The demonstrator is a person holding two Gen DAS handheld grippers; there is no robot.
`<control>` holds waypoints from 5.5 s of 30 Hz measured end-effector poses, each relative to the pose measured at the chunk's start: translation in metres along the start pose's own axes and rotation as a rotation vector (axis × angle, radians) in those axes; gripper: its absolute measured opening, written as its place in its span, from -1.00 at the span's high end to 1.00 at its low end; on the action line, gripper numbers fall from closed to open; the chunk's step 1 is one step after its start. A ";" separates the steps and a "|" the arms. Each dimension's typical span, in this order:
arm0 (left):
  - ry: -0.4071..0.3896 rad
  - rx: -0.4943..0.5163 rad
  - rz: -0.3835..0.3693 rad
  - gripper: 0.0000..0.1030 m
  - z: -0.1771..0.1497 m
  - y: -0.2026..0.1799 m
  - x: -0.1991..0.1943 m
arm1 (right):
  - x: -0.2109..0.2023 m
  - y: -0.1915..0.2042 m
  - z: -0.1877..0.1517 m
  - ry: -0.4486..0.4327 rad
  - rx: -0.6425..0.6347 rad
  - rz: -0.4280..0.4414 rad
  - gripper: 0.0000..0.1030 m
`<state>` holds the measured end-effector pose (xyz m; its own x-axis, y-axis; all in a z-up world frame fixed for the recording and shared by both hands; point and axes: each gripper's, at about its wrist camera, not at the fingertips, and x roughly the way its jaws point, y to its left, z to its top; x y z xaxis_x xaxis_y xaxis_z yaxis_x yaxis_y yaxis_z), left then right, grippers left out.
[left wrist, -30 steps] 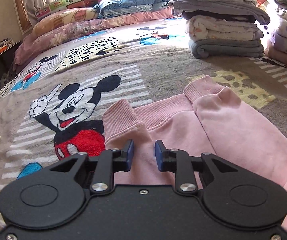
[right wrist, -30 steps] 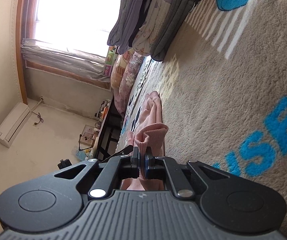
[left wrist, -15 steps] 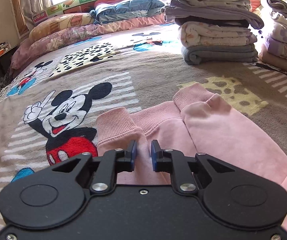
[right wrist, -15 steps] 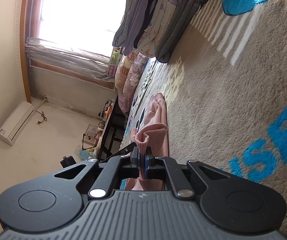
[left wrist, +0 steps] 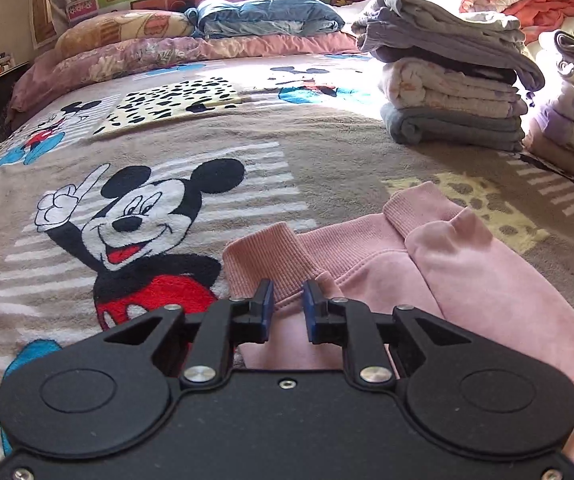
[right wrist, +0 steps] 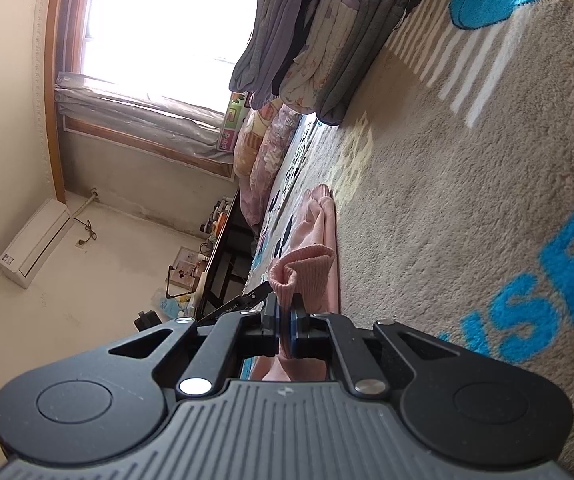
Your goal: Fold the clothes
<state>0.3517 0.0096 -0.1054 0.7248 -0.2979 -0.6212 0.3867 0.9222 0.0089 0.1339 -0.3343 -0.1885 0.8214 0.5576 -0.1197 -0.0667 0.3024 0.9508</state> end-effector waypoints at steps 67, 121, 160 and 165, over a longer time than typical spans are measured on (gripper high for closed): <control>-0.232 0.586 -0.069 0.61 -0.192 -0.105 -0.192 | 0.050 0.143 0.019 -0.089 -0.117 -0.309 0.86; 0.059 -0.574 -0.666 0.76 -0.183 0.041 -0.151 | 0.325 0.155 -0.007 0.114 -0.402 -0.708 0.74; 0.060 -0.267 -0.537 0.85 -0.163 0.005 -0.156 | 0.299 0.117 0.011 0.323 -0.565 -0.454 0.77; 0.043 -0.241 -0.545 0.42 -0.160 0.008 -0.166 | 0.280 0.135 0.004 0.285 -0.662 -0.427 0.51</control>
<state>0.1434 0.1058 -0.1275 0.4323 -0.7384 -0.5175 0.5522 0.6705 -0.4955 0.3570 -0.1406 -0.0921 0.6832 0.4389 -0.5835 -0.1742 0.8741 0.4535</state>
